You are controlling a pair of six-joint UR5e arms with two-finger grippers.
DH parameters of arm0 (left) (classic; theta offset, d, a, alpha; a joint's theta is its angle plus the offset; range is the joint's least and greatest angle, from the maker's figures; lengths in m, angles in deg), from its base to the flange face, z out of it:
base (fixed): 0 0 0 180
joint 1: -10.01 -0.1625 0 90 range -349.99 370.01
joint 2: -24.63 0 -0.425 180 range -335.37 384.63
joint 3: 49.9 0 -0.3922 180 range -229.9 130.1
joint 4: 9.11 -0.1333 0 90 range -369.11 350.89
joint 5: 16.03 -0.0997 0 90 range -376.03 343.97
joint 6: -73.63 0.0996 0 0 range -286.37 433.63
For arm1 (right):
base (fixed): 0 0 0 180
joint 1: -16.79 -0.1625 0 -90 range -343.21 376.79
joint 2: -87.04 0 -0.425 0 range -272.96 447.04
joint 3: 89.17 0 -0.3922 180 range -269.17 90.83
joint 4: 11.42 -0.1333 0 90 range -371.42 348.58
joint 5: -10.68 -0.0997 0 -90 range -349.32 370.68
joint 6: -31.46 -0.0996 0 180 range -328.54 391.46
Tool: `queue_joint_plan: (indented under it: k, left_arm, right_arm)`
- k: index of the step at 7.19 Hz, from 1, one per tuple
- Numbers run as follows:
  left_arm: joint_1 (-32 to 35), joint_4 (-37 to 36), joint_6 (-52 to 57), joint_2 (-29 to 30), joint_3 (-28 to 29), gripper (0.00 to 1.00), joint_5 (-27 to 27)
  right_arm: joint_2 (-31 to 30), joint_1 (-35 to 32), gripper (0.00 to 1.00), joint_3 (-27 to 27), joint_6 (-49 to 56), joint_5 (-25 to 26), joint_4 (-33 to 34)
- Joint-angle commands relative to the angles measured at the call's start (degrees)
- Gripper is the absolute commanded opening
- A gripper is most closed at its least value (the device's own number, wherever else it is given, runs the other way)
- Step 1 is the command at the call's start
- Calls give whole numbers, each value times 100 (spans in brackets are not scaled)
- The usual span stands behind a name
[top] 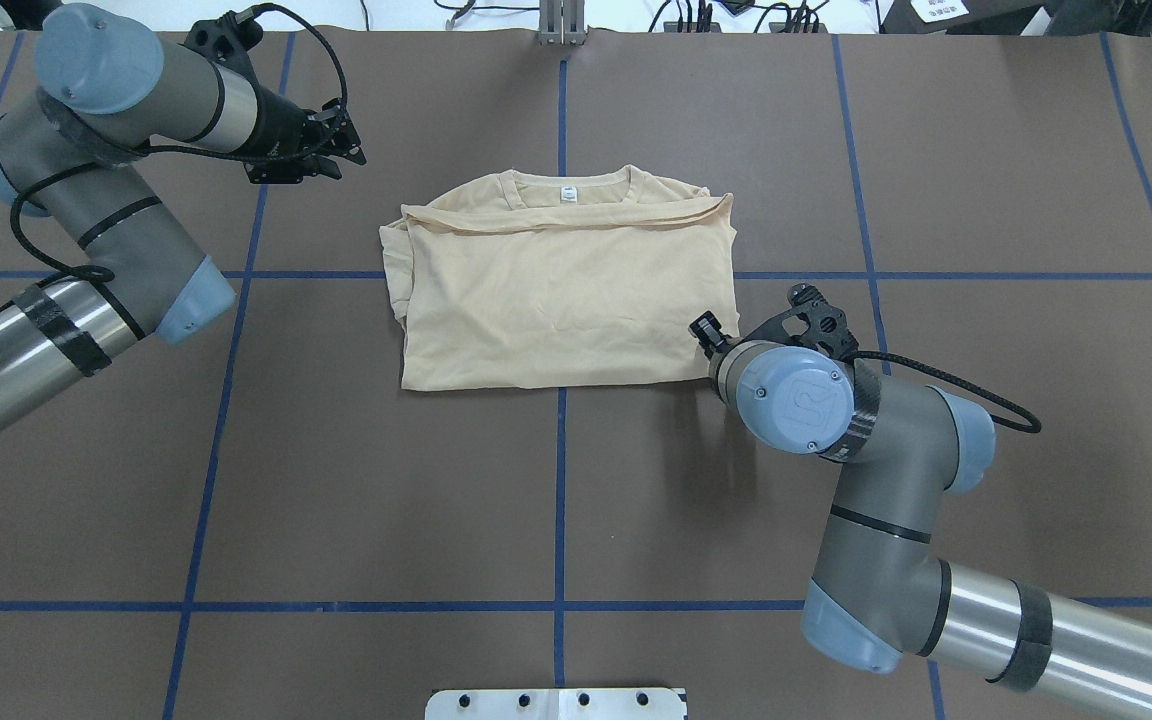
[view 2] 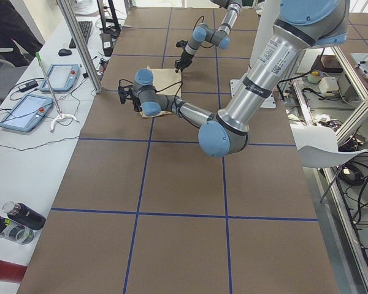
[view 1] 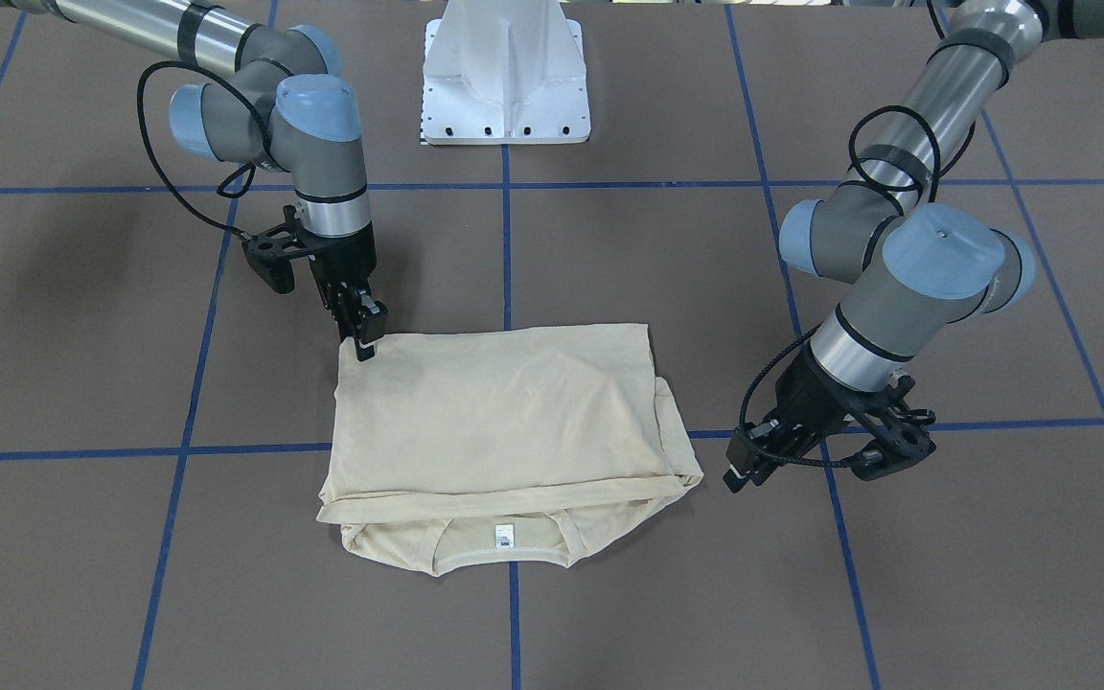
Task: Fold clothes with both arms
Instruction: 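Move the right gripper to the folded shirt's side edge, then grasp the folded shirt edge with the right gripper and drag it toward the robot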
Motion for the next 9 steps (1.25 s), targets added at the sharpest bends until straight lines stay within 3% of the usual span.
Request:
queue_joint_plan:
  k: [1, 2, 3, 4, 5, 7, 8, 9]
  left_arm:
    - [0, 1, 0, -6, 0, 43, -3]
    - [17, -8, 0, -6, -26, 43, 32]
    - [17, -8, 0, -6, -53, 43, 93]
    - [17, -51, 0, -15, -201, 43, 102]
    - [17, -61, -35, -32, -333, 43, 250]
    - [17, -61, -79, -303, -692, 44, 584]
    - [17, -61, -131, -401, -868, 47, 586]
    - [-52, -69, -462, -523, -1131, 47, 612]
  right_arm:
    - [-7, -11, 0, 95, 12, -11, 0]
    - [-59, -28, 0, 278, 12, -45, 52]
    - [-503, 154, 0, 950, -6, -63, 122]
    - [-917, 608, 0, 1774, -93, -63, 706]
    - [-921, 1213, 0, 2313, -511, -20, 1408]
    - [-947, 2270, 0, 2922, -665, -80, 1967]
    - [-939, 2561, 0, 2943, -665, -90, 1995]
    - [-956, 2695, 52, 3030, -674, -90, 2004]
